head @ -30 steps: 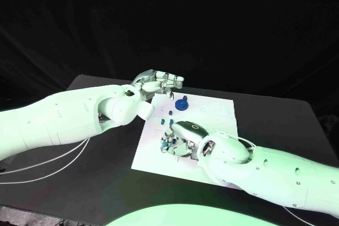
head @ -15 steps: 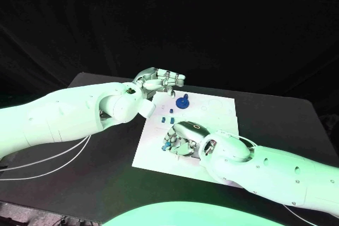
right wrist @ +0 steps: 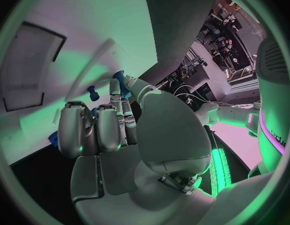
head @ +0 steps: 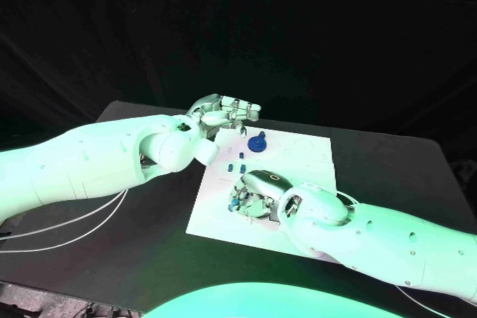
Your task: Assemble the parts on the task board
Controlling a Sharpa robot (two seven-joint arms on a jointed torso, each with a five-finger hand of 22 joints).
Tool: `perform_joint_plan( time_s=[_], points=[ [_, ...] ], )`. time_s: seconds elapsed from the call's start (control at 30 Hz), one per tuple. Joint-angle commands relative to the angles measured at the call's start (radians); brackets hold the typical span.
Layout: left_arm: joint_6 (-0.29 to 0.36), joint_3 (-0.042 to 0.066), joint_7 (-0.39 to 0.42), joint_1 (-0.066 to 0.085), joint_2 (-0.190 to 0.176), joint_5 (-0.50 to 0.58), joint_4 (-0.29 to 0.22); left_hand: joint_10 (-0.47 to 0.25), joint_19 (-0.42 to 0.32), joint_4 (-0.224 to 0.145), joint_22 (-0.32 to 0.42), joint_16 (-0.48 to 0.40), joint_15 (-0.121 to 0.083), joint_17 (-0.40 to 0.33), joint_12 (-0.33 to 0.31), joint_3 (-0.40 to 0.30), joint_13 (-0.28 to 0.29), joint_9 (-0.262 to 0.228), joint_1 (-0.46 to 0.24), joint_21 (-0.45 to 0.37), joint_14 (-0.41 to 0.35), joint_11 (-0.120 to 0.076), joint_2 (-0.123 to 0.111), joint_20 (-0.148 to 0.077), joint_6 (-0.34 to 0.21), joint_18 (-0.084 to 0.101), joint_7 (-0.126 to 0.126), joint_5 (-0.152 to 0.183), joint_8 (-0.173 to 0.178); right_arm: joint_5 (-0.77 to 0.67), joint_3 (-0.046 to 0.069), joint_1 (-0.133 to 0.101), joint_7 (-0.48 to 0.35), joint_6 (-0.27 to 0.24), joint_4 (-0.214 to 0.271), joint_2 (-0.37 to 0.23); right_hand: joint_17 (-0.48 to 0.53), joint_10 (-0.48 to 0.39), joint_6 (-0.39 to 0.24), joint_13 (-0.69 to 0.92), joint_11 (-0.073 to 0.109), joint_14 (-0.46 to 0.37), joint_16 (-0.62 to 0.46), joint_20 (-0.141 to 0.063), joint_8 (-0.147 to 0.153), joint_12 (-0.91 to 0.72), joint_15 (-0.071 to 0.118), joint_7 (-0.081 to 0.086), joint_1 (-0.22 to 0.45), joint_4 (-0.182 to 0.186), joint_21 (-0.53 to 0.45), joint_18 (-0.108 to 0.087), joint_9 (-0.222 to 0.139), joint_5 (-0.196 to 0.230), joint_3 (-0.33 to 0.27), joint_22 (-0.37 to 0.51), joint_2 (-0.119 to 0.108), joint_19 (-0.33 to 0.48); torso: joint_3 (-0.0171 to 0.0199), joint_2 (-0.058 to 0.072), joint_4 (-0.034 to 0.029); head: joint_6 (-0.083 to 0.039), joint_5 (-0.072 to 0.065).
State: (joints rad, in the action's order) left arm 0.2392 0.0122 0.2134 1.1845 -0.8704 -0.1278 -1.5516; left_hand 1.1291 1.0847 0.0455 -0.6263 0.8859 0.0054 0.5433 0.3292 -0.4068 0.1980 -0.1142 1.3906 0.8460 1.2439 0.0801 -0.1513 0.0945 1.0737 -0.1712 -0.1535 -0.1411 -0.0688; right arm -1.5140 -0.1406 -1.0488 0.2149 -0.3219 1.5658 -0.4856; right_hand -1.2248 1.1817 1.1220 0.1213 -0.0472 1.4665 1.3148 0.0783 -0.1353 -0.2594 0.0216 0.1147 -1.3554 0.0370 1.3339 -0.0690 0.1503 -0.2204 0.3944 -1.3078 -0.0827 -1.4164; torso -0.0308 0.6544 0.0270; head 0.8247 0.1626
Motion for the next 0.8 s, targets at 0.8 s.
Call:
perform_joint_plan(
  time_s=[0.8],
  points=[
    [-0.019, 0.001, -0.001, 0.001, 0.000, -0.002, -0.002, -0.009, 0.009, -0.006, 0.002, 0.002, -0.002, -0.001, 0.002, 0.002, 0.001, 0.001, -0.002, -0.004, -0.008, -0.001, 0.007, -0.001, -0.003, -0.014, 0.000, 0.004, 0.000, -0.029, -0.006, 0.004, 0.012, -0.043, 0.017, -0.007, -0.004, -0.027, -0.262, 0.024, -0.007, 0.043, 0.016, 0.008, 0.074, 0.029, 0.000, 0.002, 0.050, 0.012, -0.010, 0.005, -0.030, -0.004, -0.029, -0.061, -0.064, 0.001, 0.0007, -0.001, 0.0003, -0.005, -0.004]
  ],
)
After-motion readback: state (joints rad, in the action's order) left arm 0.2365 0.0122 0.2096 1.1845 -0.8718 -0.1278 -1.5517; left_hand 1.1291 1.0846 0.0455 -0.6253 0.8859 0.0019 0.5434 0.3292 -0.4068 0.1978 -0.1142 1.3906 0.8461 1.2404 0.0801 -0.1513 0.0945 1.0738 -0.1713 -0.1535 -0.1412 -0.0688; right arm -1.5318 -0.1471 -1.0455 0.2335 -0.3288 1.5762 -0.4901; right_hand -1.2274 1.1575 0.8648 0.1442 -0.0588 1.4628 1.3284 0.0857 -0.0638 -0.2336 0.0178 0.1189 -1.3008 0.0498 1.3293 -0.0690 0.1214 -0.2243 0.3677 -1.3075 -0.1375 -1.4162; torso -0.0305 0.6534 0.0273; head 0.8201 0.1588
